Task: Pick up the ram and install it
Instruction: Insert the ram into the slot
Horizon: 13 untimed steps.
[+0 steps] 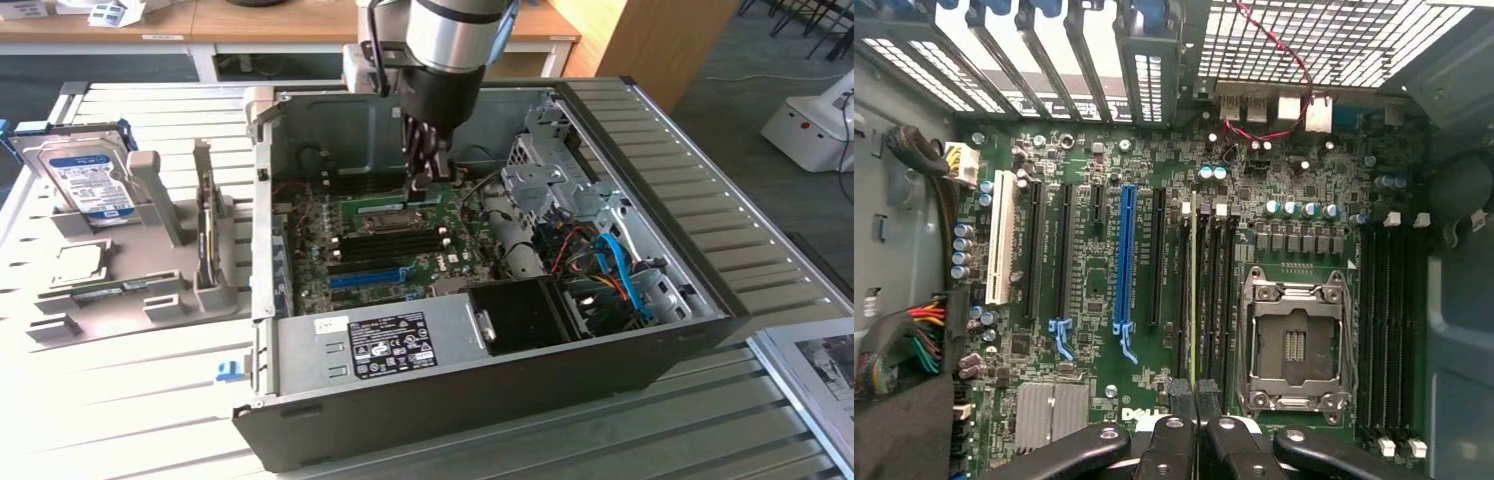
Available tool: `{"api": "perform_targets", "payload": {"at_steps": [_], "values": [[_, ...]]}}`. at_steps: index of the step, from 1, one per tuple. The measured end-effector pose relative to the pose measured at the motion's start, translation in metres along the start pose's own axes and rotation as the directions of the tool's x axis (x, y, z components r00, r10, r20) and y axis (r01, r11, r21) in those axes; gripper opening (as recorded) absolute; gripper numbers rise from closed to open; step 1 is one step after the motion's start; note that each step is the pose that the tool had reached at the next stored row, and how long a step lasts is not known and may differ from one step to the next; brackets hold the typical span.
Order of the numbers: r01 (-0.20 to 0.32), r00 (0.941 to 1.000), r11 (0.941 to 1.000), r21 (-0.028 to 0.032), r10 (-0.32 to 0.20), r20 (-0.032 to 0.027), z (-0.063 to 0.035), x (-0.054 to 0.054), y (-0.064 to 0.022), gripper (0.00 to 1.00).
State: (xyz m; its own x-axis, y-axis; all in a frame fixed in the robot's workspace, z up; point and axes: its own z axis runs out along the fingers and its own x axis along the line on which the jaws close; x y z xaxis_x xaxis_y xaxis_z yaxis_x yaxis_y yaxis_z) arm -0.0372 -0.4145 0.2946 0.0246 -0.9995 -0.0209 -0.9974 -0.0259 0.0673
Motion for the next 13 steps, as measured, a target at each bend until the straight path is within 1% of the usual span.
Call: {"api": "perform_targets", "payload": {"at_steps": [13], "values": [[0.000, 1.0000, 1.0000, 0.0004, 0.000, 0.0000, 0.0236, 0.000, -0.0014, 0.11]]}}
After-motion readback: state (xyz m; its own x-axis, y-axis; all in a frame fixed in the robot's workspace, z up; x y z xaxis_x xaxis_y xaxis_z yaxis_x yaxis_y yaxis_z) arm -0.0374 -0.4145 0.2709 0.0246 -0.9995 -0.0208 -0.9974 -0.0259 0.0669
